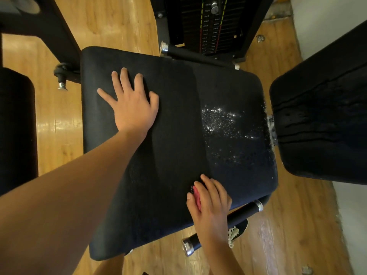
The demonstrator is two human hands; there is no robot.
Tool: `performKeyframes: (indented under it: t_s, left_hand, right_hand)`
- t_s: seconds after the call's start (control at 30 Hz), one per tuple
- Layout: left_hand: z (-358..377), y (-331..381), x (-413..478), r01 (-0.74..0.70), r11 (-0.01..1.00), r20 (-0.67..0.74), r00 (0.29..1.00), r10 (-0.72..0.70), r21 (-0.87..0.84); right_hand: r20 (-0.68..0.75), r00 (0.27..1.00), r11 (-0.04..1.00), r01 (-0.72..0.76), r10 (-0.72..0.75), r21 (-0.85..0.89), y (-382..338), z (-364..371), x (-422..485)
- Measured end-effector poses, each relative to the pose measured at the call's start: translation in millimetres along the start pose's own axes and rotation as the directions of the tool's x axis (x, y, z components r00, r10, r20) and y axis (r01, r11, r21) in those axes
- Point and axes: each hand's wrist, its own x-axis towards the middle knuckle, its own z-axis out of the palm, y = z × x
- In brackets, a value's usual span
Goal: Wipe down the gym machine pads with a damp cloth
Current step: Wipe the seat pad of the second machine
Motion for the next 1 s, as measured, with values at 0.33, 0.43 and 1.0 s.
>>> performKeyframes:
  t_s: [0.33, 0.43, 1.0]
  left_hand:
    - [2.3, 1.5, 0.6, 0.010, 1.000, -0.025, 1.000, -0.009, 0.005]
    - [2.7, 2.3, 0.8, 0.014, 1.000, -0.024, 1.000, -0.013, 0.007]
    - [2.0, 5.5, 5.4, 0.036, 0.999, -0.026, 0.999, -0.036, 0.022]
  right_hand:
    - [-0.079, 0.994, 0.979, 0.091, -0.078, 0.182, -13.1, -2.8, 65.5]
    - [-0.140, 0.989, 0.974, 0.086, -0.057, 0.210, -22.4, -0.3, 117.9]
    - [-0.012, 0.993, 0.971, 0.115, -0.115, 0.208, -50.4, 40.9, 361.3]
